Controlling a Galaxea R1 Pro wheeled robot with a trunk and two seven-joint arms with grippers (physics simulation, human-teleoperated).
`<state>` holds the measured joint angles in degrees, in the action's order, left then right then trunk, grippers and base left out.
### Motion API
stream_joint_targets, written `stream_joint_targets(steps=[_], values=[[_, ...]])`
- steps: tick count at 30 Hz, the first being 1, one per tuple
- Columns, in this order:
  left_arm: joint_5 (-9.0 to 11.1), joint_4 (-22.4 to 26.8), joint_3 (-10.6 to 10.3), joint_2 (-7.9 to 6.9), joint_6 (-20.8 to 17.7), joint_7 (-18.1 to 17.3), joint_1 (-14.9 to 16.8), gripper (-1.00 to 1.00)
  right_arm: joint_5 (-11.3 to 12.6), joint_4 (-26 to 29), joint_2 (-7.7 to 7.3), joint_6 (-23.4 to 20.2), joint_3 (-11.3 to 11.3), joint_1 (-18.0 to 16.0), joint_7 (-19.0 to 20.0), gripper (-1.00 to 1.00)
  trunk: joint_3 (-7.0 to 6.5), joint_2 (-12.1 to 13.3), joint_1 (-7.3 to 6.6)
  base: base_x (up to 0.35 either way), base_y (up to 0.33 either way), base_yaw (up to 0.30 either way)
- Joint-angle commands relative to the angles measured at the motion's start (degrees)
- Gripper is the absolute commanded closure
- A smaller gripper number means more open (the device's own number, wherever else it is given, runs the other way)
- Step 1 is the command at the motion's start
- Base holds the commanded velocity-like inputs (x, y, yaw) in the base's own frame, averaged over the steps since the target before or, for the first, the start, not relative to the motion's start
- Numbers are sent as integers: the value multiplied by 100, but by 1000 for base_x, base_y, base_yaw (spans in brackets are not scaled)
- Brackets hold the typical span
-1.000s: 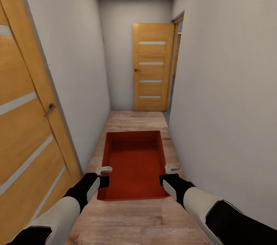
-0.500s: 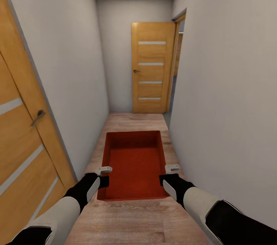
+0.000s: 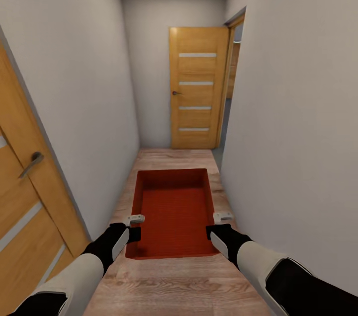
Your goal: Move the two storage containers from the living room to the garage. In the garage, place one container on the floor and stack the other container on top of it (either order is fine).
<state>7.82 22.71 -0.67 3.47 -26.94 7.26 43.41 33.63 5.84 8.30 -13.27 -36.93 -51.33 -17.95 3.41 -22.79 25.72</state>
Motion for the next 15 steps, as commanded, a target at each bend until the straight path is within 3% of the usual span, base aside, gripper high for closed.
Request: stream_joint_targets(steps=[1,15], values=[[-100,-4,41,31,-48,74,1,100,-190,66,23,-44,28,-8,-33,100,13,-13,7,322,0,0],[-98,-4,41,31,-48,73,1,100,-190,66,24,-44,23,-8,-33,100,13,-13,7,322,0,0]])
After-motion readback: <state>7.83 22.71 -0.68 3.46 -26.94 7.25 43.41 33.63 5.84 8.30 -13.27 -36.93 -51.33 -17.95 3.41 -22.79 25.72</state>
